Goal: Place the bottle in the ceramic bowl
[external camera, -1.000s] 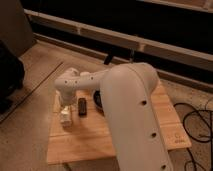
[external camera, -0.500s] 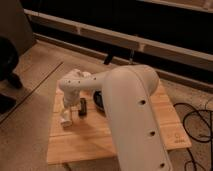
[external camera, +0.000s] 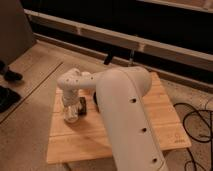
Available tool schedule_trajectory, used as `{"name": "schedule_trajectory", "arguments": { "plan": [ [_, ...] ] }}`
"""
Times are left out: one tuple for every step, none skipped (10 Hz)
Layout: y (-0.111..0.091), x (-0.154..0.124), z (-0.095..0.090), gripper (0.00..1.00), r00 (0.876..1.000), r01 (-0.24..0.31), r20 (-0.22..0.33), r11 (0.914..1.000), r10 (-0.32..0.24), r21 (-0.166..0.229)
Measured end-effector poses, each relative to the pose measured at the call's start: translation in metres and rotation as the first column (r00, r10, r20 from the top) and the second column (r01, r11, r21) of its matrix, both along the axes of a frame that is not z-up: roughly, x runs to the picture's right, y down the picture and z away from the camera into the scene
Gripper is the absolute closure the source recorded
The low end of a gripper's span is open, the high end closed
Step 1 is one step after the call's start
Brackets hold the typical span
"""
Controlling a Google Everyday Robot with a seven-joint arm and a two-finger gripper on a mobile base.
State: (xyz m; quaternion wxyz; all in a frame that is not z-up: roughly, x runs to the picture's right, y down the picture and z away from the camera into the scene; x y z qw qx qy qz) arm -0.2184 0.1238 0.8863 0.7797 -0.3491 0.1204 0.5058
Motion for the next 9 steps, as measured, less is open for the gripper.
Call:
{"name": "schedule_trajectory", "arguments": {
  "plan": [
    [-0.002,-0.002,0.001,0.39,1.000,0.010,0.004,0.9999,-0.010,0.002],
    [-0.002,-0.004,0.001,0.49,1.000,0.023,0.008,0.9997,-0.023,0.000],
    [-0.002,-0.005,0.002,0.59,1.000,0.028,0.012,0.9996,-0.028,0.000],
    [0.001,-0.003,0.002,0.70,0.999,0.036,0.007,0.9993,-0.036,-0.009],
    [0.002,0.000,0.001,0.80,0.999,0.040,0.002,0.9991,-0.040,-0.013],
    [0.002,0.004,-0.002,0.91,0.999,0.041,-0.005,0.9991,-0.041,-0.015],
    [0.000,0.007,-0.004,0.98,0.999,0.036,-0.013,0.9993,-0.036,-0.011],
    [-0.003,0.012,-0.008,1.00,0.999,0.029,-0.022,0.9996,-0.029,-0.003],
    [-0.008,0.017,-0.014,1.00,0.999,0.015,-0.033,0.9998,-0.015,0.011]
  ]
}}
